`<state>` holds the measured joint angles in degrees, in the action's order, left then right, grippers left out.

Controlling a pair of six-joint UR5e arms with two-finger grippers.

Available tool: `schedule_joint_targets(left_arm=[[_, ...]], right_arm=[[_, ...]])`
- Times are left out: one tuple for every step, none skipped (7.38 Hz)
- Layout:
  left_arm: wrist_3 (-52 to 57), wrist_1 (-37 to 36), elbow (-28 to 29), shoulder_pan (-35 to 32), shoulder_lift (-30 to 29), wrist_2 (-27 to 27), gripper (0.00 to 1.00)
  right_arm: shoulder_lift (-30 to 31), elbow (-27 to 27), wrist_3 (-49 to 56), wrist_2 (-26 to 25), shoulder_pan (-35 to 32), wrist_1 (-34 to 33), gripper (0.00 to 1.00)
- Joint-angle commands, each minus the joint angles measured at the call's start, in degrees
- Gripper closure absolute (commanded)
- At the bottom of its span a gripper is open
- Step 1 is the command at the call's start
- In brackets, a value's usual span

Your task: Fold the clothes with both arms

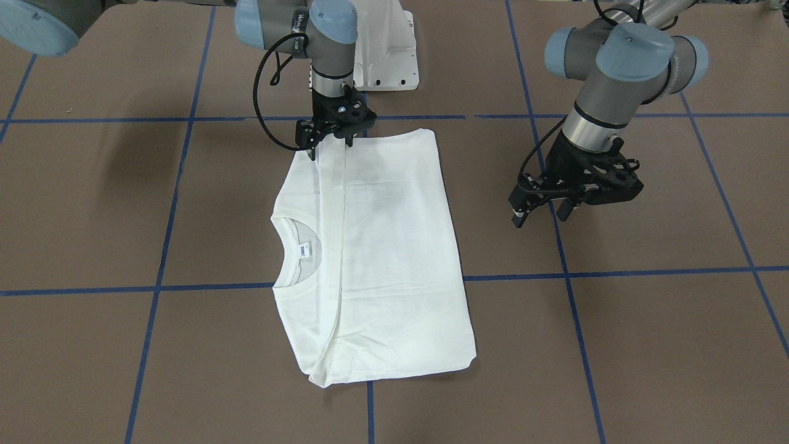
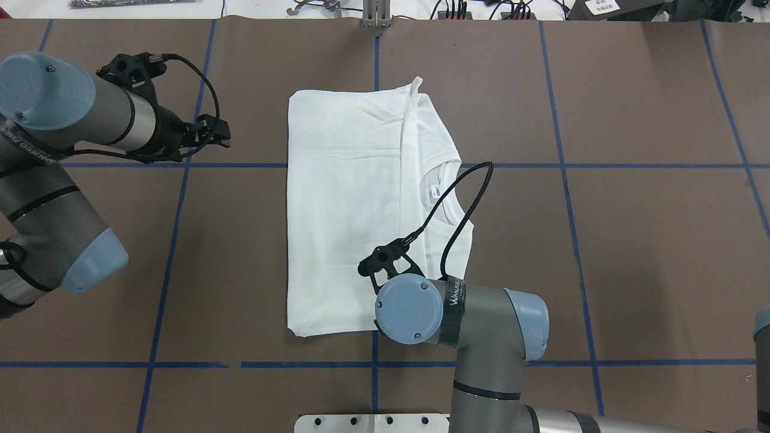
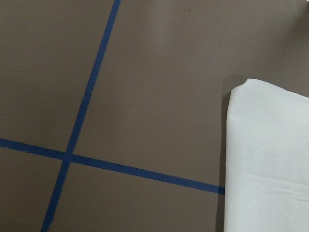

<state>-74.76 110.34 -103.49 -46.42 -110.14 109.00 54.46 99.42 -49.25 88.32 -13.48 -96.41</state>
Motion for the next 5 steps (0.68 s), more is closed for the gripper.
schedule_joint_targets(left_arm=[[0.0,0.0,0.0,0.0,-0.2,0.1,0.00],[0.0,0.0,-0.3,0.0,-0.2,0.1,0.00],[-0.1,0.0,-0.3,0.0,-0.3,0.7,0.00],[-0.1,0.0,-0.3,0.0,-0.6,0.8,0.00],[-0.2,0.0,-0.4,0.0,-0.8,0.8,0.00]], right_arm=[[0.4,0.2,0.2,0.0,-0.1,0.0,0.00],[0.5,0.6,0.3,0.3,-0.4,-0.1,0.00],[0.9,1.5,0.4,0.7,-0.9,-0.2,0.00],[1.3,1.8,0.6,0.7,-1.4,-0.3,0.00],[2.1,1.8,0.6,0.7,-1.8,-0.3,0.00]])
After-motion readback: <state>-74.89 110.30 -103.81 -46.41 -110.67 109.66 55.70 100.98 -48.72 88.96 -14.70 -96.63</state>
